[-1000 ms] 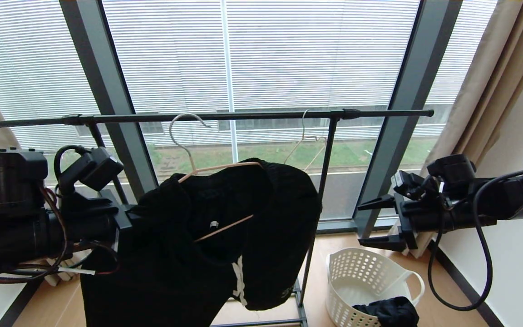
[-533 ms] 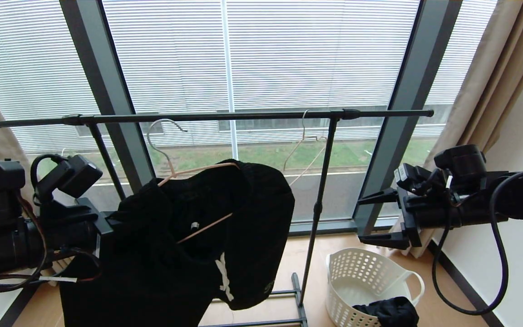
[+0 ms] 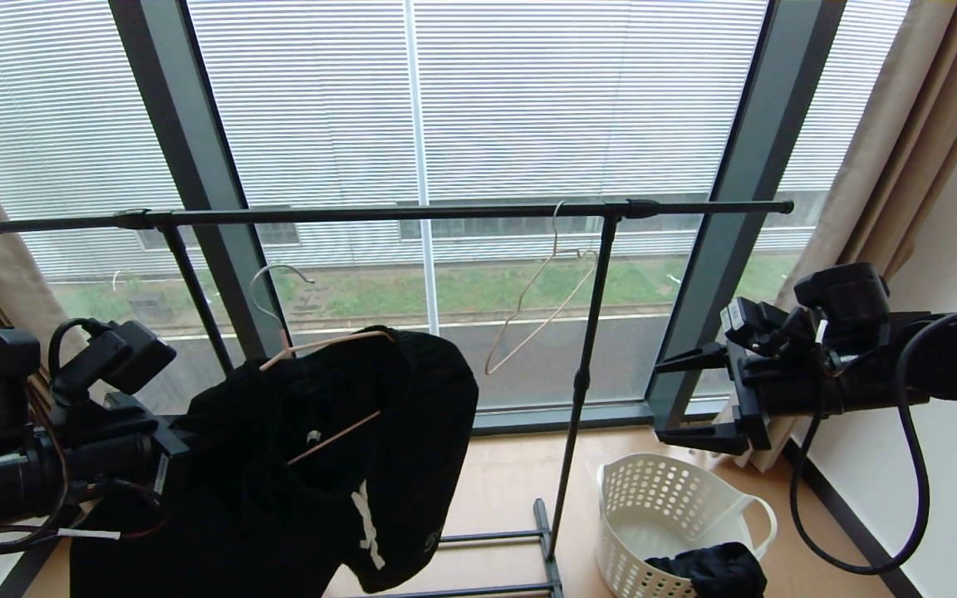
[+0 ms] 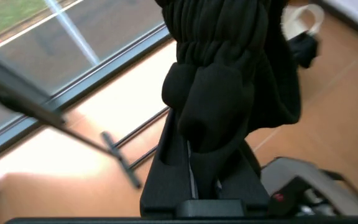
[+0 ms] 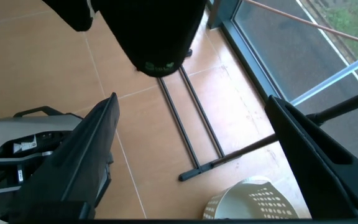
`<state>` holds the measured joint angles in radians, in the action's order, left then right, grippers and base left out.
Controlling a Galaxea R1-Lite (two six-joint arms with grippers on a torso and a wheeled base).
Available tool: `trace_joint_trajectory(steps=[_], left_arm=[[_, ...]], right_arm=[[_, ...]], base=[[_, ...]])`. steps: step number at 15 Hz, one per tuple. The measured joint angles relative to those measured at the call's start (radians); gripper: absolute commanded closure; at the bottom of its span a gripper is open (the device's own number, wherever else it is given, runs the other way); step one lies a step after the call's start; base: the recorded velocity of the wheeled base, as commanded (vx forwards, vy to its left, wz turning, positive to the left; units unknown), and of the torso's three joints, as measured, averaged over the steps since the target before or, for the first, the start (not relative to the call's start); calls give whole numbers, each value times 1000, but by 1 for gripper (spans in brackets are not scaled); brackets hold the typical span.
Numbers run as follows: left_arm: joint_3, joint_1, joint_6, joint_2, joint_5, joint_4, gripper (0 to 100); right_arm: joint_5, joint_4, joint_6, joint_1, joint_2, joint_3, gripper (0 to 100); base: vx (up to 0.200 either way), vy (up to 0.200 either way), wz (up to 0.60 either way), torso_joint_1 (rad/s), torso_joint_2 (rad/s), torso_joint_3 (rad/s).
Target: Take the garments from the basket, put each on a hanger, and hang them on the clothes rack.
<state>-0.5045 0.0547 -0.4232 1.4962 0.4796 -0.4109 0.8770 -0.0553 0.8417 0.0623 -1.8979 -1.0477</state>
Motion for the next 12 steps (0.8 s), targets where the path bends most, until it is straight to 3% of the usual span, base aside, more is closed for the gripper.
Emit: trace_joint_trajectory(steps=[3, 5, 12], left_arm=[[-14, 0, -31, 40, -31, -3, 100], [-42, -16, -42, 81, -113, -1, 100], [-289, -155, 141, 263, -314, -3, 100]], right_arm=[[-18, 0, 0, 0, -3, 0, 0], [-19, 0, 0, 0, -9, -2, 0], [-22, 20, -1, 2, -24, 1, 0]], base=[[0, 0, 0, 0, 0, 0], [0, 0, 0, 0, 0, 0], [0, 0, 0, 0, 0, 0]])
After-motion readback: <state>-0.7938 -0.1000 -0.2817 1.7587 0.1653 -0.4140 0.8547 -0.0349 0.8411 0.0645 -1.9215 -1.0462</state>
